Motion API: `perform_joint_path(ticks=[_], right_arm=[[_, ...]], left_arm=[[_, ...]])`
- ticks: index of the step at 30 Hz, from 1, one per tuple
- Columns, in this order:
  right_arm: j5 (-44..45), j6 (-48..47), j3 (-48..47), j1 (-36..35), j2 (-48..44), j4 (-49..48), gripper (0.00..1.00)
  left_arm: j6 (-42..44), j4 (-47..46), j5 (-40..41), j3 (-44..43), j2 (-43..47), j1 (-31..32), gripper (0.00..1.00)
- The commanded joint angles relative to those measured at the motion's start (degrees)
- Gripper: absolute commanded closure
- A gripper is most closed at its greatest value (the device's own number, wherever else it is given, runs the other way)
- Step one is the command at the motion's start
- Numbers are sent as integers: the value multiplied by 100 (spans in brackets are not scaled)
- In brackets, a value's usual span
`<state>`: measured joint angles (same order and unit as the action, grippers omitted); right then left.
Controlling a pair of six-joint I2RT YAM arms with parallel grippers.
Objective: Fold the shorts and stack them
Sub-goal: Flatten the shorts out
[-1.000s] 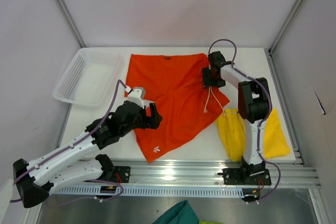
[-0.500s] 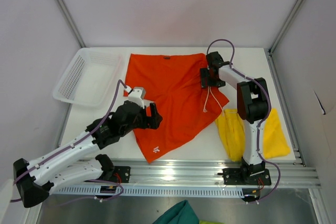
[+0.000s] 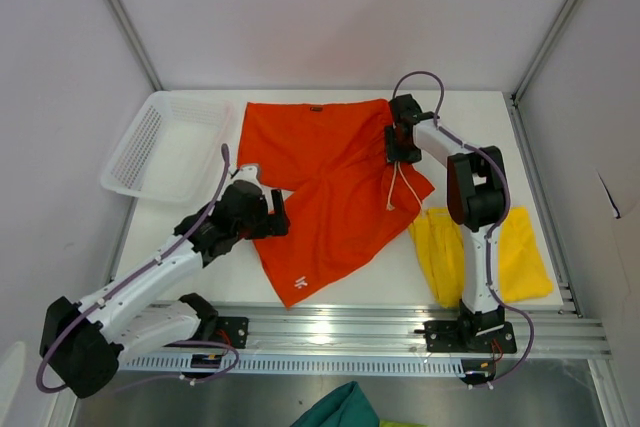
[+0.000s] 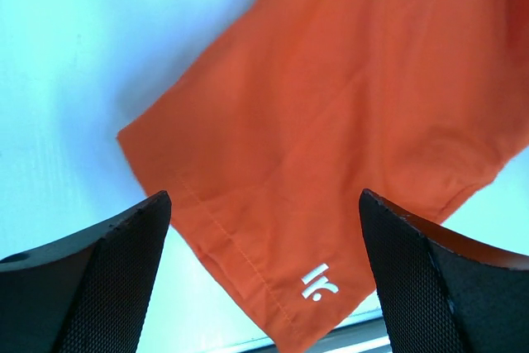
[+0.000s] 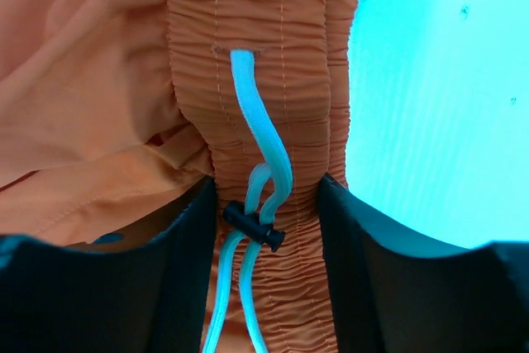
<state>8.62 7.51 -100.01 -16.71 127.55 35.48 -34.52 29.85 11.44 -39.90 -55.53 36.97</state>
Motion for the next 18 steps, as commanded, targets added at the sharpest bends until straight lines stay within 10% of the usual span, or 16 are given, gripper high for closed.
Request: perform_joint_path(ticks=[1, 18], right_arm=[[167, 171, -54, 176, 297, 248, 50], [430, 269, -582, 361, 710, 451, 59]], left_arm=[[-124, -242, -142, 52, 16, -418, 4], [-581, -2068, -1783, 975, -818, -1851, 12]])
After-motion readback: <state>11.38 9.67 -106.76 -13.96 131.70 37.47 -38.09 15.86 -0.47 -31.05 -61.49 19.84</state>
